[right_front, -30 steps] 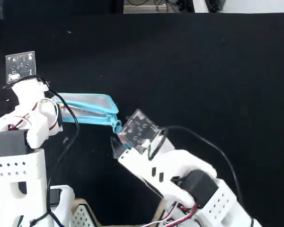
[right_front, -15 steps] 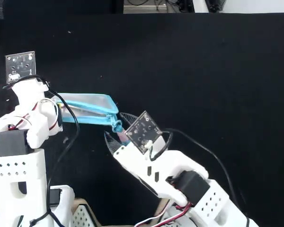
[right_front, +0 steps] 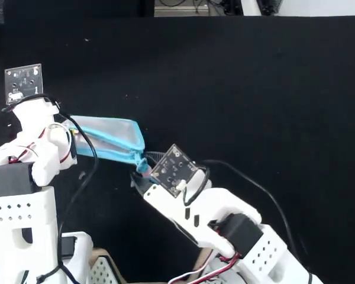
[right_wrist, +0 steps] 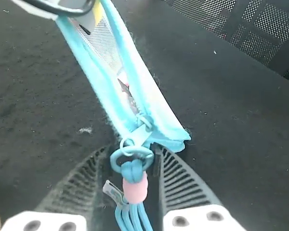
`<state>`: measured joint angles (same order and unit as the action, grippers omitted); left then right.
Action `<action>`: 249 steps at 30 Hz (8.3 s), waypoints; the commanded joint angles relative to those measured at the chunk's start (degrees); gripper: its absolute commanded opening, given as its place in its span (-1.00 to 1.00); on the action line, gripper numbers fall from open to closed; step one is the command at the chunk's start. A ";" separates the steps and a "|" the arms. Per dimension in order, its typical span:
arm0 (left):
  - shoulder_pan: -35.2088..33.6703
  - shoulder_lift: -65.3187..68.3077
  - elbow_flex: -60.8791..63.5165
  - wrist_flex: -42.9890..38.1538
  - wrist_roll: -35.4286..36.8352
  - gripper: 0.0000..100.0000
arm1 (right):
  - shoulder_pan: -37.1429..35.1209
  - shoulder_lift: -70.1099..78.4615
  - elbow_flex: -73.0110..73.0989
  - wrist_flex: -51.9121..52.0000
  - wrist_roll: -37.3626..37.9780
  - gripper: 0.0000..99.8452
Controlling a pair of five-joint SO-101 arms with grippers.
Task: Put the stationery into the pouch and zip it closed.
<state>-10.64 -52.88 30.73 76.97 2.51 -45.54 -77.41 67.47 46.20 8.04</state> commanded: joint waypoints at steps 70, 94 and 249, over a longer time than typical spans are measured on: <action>-0.57 -0.88 -0.84 -0.18 -0.44 -0.93 | -0.62 -0.31 -3.82 4.48 0.70 -0.82; -0.57 -0.88 -0.84 0.00 -0.44 -0.93 | 7.47 -0.13 -9.10 4.66 0.62 -0.98; 5.76 -46.15 27.03 -13.10 -5.45 -0.43 | 4.48 53.14 -85.67 44.75 17.85 -0.98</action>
<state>-4.75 -98.95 65.36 59.30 -2.77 -41.49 -22.73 -18.15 92.18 25.54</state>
